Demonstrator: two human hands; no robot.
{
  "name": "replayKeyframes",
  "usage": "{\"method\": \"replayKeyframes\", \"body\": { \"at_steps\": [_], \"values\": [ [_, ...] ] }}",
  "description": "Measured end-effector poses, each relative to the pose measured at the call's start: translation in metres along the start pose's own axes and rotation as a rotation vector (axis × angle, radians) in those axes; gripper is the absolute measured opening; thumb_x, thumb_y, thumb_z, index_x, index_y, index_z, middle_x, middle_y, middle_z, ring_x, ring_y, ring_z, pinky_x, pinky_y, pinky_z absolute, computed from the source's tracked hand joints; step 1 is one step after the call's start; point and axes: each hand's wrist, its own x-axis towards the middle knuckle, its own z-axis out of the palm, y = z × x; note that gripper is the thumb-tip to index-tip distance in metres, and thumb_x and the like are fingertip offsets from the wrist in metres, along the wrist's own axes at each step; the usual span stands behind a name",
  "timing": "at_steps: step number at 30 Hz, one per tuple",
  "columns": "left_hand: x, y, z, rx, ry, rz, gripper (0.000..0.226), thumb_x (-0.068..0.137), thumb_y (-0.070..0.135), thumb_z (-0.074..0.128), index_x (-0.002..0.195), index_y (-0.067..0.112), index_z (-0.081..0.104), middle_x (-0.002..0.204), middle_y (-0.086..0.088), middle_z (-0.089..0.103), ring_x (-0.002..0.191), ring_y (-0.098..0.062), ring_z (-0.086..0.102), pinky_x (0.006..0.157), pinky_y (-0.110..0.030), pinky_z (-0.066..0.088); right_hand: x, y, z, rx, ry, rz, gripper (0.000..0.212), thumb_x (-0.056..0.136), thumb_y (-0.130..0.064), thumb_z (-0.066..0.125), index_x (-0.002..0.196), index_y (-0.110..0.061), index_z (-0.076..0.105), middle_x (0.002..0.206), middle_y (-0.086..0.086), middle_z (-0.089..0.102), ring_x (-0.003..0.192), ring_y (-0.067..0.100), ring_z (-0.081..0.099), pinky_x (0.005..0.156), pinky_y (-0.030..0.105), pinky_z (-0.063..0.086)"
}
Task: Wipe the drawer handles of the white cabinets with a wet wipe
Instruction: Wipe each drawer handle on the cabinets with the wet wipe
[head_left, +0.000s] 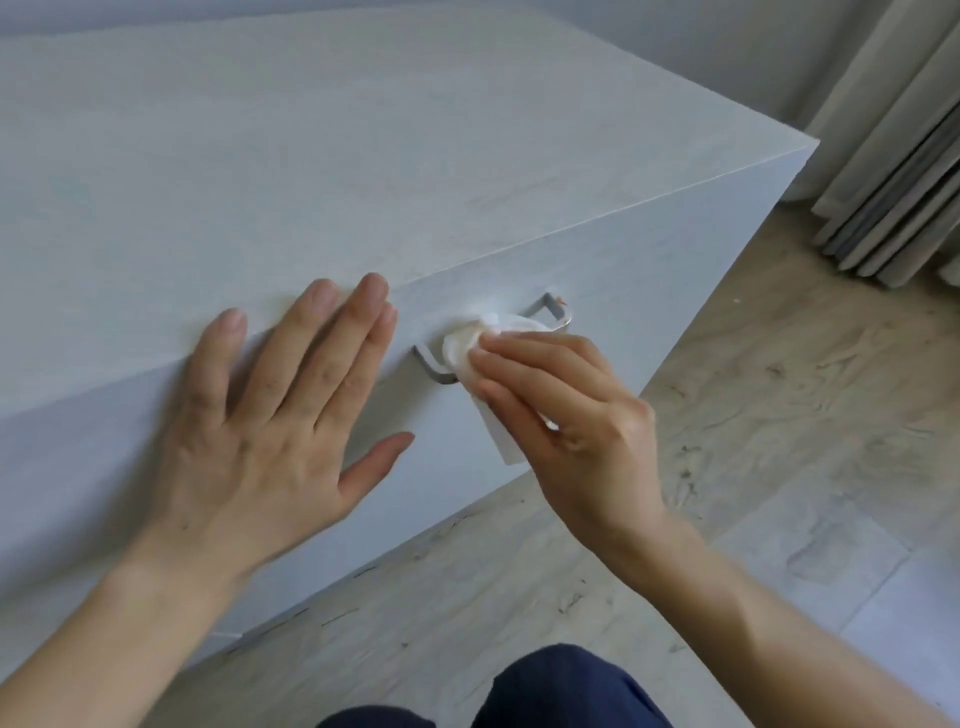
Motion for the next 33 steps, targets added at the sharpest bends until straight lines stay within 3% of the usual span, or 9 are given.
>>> {"method": "replayKeyframes", "body": {
  "at_steps": [3, 8, 11, 14, 17, 24, 33],
  "values": [
    [0.000, 0.000, -0.003, -0.011, 0.022, -0.003, 0.080, 0.094, 0.058, 0.033, 0.151, 0.002, 0.022, 0.159, -0.009, 0.015, 0.144, -0.025, 0.013, 0.115, -0.044, 0.003, 0.007, 0.003, -0.003, 0.030, 0.017, 0.075, 0.014, 0.077, -0.009, 0.076, 0.090, -0.004, 0.074, 0.094, 0.006, 0.072, 0.092, 0.022, 0.065, 0.081, 0.030, 0.053],
    [0.002, 0.000, -0.005, -0.030, 0.025, -0.006, 0.079, 0.095, 0.058, 0.032, 0.151, 0.003, 0.021, 0.157, -0.008, 0.017, 0.142, -0.025, 0.013, 0.113, -0.045, 0.006, 0.017, -0.001, 0.003, 0.028, -0.098, 0.216, 0.021, 0.072, -0.026, 0.078, 0.082, -0.009, 0.070, 0.086, 0.000, 0.064, 0.086, 0.019, 0.053, 0.078, 0.032, 0.041],
    [0.002, 0.000, -0.002, -0.027, 0.045, -0.002, 0.079, 0.094, 0.058, 0.032, 0.151, 0.003, 0.021, 0.157, -0.008, 0.018, 0.142, -0.025, 0.014, 0.114, -0.045, 0.006, 0.020, 0.008, 0.003, -0.031, -0.075, 0.120, 0.022, 0.072, -0.030, 0.077, 0.079, -0.010, 0.070, 0.084, 0.000, 0.064, 0.085, 0.015, 0.052, 0.079, 0.027, 0.033],
    [0.003, 0.000, 0.000, -0.023, 0.050, -0.002, 0.080, 0.094, 0.058, 0.033, 0.151, 0.003, 0.022, 0.157, -0.007, 0.019, 0.142, -0.025, 0.015, 0.114, -0.045, 0.006, 0.011, 0.005, 0.014, -0.025, -0.001, -0.064, 0.013, 0.077, -0.014, 0.077, 0.082, -0.003, 0.073, 0.087, 0.007, 0.071, 0.086, 0.021, 0.064, 0.078, 0.034, 0.048],
    [0.003, 0.000, 0.001, -0.008, 0.041, 0.004, 0.081, 0.093, 0.060, 0.032, 0.151, 0.004, 0.022, 0.158, -0.007, 0.018, 0.145, -0.024, 0.009, 0.115, -0.044, 0.004, 0.003, 0.007, 0.017, -0.043, 0.003, -0.178, 0.015, 0.082, -0.011, 0.073, 0.094, -0.002, 0.073, 0.100, 0.008, 0.072, 0.098, 0.021, 0.067, 0.085, 0.037, 0.053],
    [0.001, 0.001, 0.005, 0.009, 0.034, -0.001, 0.084, 0.093, 0.064, 0.029, 0.151, 0.004, 0.021, 0.158, -0.006, 0.013, 0.147, -0.021, 0.000, 0.116, -0.043, 0.000, 0.006, 0.004, 0.017, -0.016, -0.016, -0.147, 0.015, 0.082, -0.014, 0.072, 0.094, -0.005, 0.074, 0.103, 0.005, 0.071, 0.102, 0.015, 0.066, 0.090, 0.036, 0.052],
    [0.001, 0.001, 0.005, 0.006, 0.036, -0.001, 0.085, 0.093, 0.065, 0.027, 0.151, 0.004, 0.021, 0.158, -0.006, 0.015, 0.147, -0.021, -0.001, 0.116, -0.043, 0.001, 0.011, 0.004, 0.011, -0.058, -0.041, -0.175, 0.013, 0.083, -0.014, 0.072, 0.092, -0.004, 0.075, 0.100, 0.006, 0.072, 0.099, 0.017, 0.067, 0.084, 0.038, 0.055]
  ]
}}
